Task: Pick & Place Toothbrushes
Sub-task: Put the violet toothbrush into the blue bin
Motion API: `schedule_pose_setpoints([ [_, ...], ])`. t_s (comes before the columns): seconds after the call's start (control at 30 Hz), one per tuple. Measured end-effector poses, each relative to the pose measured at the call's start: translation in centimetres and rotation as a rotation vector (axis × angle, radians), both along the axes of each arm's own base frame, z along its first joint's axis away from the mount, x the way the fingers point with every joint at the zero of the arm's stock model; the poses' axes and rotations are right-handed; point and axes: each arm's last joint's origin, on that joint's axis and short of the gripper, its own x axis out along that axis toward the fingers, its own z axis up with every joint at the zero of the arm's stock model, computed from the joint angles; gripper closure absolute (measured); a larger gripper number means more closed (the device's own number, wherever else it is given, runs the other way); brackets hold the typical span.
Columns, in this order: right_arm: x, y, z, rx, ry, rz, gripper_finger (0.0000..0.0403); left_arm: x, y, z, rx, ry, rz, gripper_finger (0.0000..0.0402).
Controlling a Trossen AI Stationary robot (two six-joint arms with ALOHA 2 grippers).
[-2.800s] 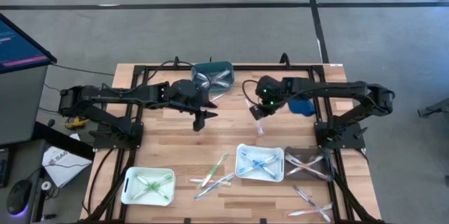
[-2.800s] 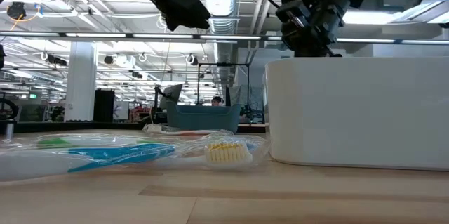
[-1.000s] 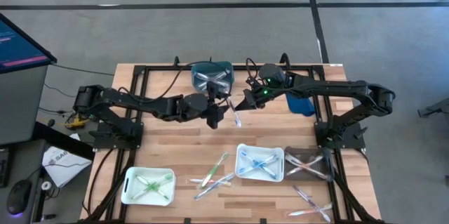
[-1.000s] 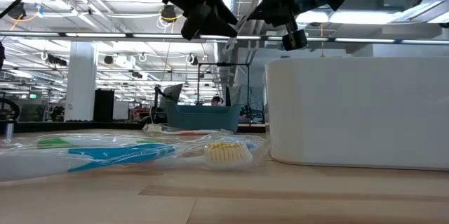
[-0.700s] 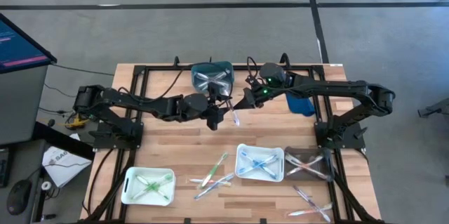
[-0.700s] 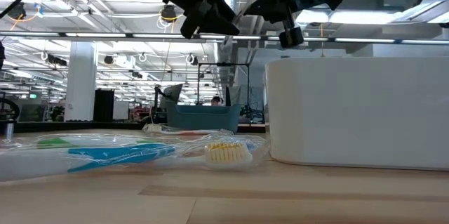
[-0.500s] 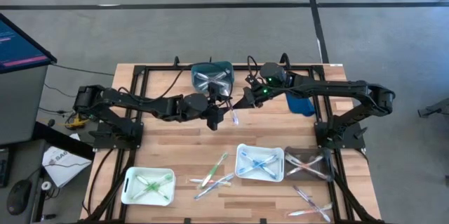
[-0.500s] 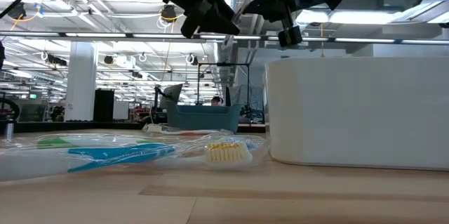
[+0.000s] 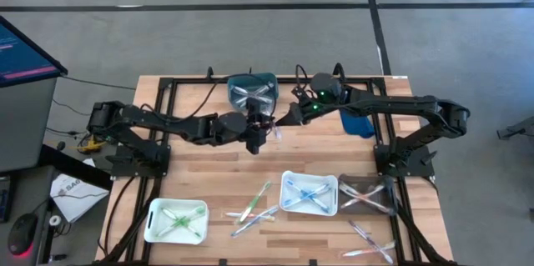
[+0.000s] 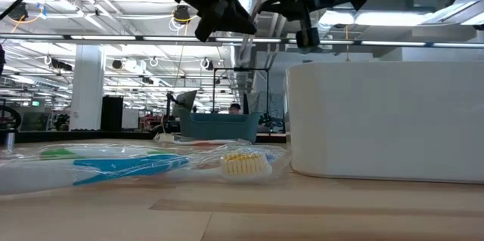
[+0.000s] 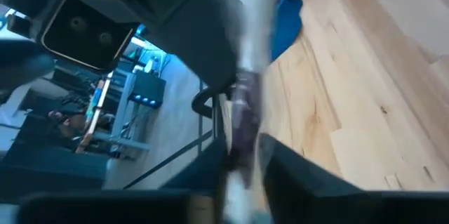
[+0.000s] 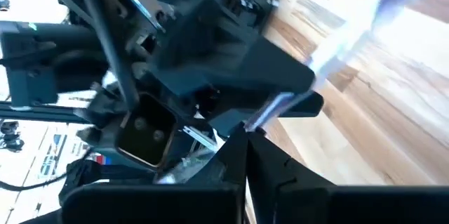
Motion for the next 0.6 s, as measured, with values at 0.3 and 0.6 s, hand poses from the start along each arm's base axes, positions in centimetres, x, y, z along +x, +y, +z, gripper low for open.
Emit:
schedule_pose_setpoints([
  [0.3, 0.3, -0.2, 0.8, -0.063, -0.099, 0.006, 0.0348, -0.3, -2.2, 0.0, 0.018, 0.017, -0.017, 0.0387],
  [0.6, -0.1, -1.7, 1.0, -0.074, -0.116, -0.044, 0.0270, -1.2, -3.5, -0.4, -0.138, 0.037, 0.018, 0.0387],
])
